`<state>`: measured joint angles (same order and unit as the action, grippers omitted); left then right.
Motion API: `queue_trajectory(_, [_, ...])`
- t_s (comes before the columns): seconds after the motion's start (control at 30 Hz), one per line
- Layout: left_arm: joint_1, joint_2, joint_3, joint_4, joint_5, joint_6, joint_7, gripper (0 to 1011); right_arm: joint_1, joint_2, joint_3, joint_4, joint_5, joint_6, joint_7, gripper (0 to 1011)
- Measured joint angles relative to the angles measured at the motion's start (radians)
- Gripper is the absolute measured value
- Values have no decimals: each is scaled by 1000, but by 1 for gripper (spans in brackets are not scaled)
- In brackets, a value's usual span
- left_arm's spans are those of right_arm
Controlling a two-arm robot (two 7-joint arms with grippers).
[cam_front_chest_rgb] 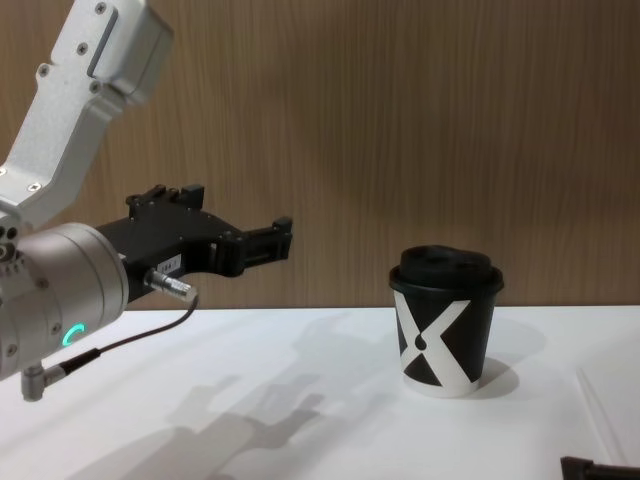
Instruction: Pick up the straw with one hand, pass it to the other hand, and insert it into the cup.
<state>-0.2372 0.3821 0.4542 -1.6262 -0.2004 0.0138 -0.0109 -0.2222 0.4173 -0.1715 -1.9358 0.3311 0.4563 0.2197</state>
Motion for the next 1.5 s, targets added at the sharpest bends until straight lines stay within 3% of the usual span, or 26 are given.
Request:
queue_trajectory(1.0, [0,0,0,0,0,0,0,1003,39,20,-16,29,15,56,-1,998])
queue_trajectory(1.23, [0,0,0,0,0,0,0,1003,43,23,-18,32,12,59,1,854])
queue_trajectory(1.5, [0,0,0,0,0,0,0,1003,47,25,-19,34,11,61,3,593])
